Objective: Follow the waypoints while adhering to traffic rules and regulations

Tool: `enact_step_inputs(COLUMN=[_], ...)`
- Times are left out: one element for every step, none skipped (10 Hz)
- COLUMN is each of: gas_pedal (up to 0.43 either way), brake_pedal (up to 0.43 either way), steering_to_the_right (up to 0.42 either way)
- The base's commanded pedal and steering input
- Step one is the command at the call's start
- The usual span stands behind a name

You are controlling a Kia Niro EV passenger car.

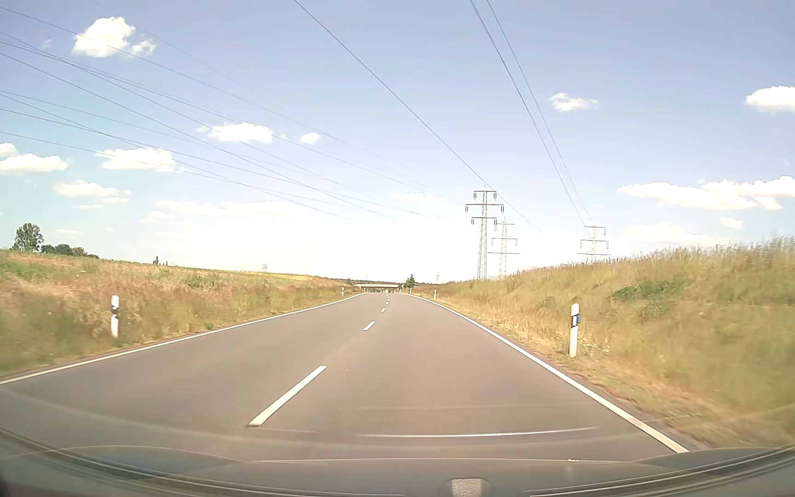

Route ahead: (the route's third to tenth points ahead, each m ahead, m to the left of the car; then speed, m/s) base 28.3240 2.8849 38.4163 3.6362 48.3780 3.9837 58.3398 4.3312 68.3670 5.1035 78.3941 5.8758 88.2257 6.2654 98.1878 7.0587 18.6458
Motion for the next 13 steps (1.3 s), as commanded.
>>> enact_step_inputs(gas_pedal=[0.157, 0.157, 0.157, 0.157, 0.157, 0.157, 0.157, 0.157, 0.157, 0.157, 0.157, 0.157, 0.157], brake_pedal=[0.030, 0.030, 0.037, 0.030, 0.037, 0.030, 0.030, 0.030, 0.030, 0.037, 0.030, 0.030, 0.030], steering_to_the_right=[-0.004, -0.004, -0.004, -0.004, -0.004, -0.004, -0.004, -0.004, -0.004, -0.004, -0.004, -0.004, -0.004])
